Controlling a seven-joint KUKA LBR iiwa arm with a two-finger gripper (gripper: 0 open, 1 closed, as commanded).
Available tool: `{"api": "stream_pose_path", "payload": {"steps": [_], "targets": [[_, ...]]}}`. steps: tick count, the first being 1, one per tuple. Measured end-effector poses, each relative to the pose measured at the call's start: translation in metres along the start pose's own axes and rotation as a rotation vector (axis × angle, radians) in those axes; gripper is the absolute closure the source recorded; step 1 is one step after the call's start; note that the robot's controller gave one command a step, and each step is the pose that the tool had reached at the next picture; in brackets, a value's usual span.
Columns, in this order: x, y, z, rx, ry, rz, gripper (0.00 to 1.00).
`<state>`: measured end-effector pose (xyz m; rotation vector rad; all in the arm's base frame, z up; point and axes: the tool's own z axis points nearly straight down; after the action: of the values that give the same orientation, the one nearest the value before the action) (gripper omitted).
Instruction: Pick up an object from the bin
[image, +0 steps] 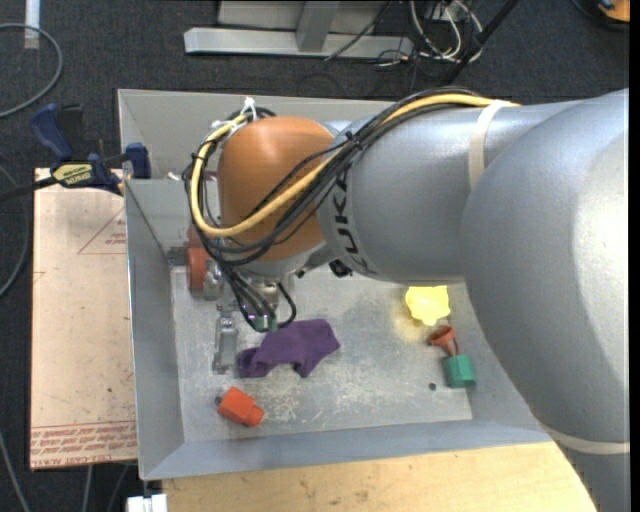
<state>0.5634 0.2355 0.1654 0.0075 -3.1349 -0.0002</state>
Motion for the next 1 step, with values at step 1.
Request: {"api": "stream_pose_path", "payload": {"steps": [1], "targets": [[-0.0016, -0.001, -0.0048, -0.001, -0.006, 0.003, 0.0]]}}
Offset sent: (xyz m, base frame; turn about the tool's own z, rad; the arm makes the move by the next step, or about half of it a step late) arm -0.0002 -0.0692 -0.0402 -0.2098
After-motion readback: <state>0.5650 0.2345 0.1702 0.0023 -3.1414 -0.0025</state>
